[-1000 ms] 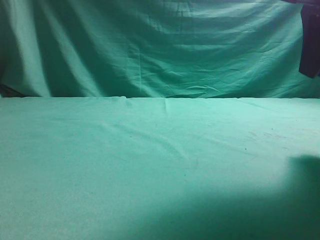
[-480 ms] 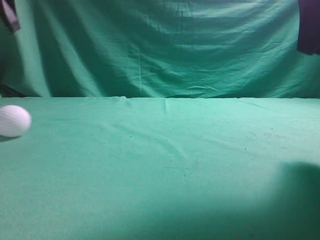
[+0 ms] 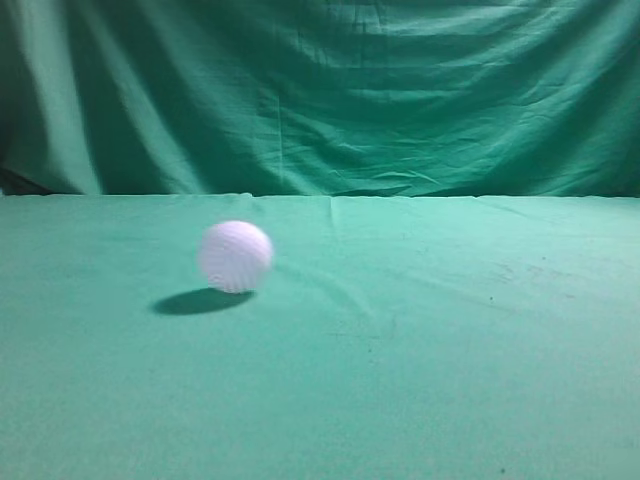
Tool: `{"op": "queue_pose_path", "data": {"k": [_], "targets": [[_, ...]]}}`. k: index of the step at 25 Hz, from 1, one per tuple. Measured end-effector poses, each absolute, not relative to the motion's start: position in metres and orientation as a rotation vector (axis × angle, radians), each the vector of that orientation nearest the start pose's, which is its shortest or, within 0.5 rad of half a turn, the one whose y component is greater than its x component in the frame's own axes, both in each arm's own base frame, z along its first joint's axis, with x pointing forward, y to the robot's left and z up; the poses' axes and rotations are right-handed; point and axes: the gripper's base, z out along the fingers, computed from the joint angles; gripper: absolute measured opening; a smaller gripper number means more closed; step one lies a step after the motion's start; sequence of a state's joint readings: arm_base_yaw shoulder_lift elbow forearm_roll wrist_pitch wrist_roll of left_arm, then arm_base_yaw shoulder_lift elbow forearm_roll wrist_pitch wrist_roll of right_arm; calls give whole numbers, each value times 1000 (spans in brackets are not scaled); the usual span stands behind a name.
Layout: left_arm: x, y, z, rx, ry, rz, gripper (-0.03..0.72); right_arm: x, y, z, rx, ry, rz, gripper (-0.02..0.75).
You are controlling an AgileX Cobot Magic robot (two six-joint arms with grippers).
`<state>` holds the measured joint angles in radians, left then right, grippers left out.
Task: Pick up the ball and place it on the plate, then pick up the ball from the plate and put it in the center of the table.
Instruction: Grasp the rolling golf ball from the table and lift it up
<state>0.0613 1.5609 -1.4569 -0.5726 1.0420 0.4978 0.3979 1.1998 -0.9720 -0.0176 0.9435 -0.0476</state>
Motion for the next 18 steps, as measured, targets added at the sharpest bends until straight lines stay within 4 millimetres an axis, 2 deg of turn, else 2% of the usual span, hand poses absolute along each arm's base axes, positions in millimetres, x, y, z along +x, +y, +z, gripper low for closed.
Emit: {"op": "queue_pose_path", "data": {"k": [6, 11, 18], "targets": [[291, -30, 371, 390, 2312, -534, 0, 203, 84, 304, -568, 2642, 89, 48], [256, -41, 359, 391, 2256, -492, 0, 204, 84, 304, -556, 2631, 86, 48], [234, -60, 343, 516, 2252, -453, 0, 206, 84, 305, -548, 2605, 88, 48]]}}
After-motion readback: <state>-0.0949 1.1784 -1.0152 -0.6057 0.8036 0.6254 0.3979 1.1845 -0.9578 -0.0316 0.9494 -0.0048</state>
